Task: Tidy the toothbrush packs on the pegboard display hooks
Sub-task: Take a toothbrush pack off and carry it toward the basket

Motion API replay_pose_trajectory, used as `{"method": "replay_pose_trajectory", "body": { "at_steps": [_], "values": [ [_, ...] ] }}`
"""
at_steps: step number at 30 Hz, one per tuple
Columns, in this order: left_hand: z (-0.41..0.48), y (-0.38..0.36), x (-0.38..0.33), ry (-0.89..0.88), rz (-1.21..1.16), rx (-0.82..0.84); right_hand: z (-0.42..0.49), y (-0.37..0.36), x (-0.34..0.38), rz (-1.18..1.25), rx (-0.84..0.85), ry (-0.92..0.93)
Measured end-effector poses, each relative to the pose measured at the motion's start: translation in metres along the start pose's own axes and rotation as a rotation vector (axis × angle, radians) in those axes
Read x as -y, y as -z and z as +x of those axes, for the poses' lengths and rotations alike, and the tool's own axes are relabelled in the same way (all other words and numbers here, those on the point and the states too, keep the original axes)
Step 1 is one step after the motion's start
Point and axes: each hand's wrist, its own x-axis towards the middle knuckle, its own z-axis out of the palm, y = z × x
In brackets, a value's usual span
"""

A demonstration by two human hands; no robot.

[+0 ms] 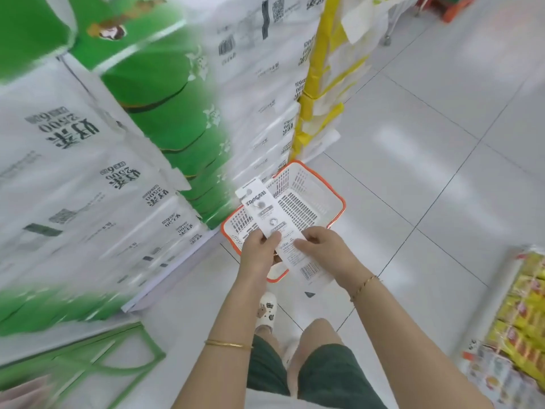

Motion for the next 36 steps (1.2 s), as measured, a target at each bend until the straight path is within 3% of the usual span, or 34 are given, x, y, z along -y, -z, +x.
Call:
{"method": "replay_pose_trajectory", "body": {
  "at_steps": [6,14,21,24,32,36],
  "values": [
    [0.06,-0.037,-0.006,0.099,-0.083,-0.107,0.093,0.04,0.005,-0.003,0.167,-0.083],
    [0.112,-0.091,0.02,0.178,-0.297,-0.466,0.21,0.059,-0.018,-0.22,0.461,-0.137],
    [0.143,-0.105,0.085,0.229,-0.405,-0.765,0.285,0.034,-0.08,-0.267,0.58,-0.315],
    [0.175,-0.1,0.134,0.209,-0.264,-0.778,0.319,0.01,-0.124,-0.329,0.56,-0.362],
    [0.289,-0.052,0.287,0.116,0.507,-0.851,0.45,-0.108,-0.274,-0.564,0.564,-0.227],
    [0.33,-0.032,0.339,-0.041,0.571,-0.927,0.508,-0.165,-0.342,-0.675,0.593,-0.146]
  ]
}}
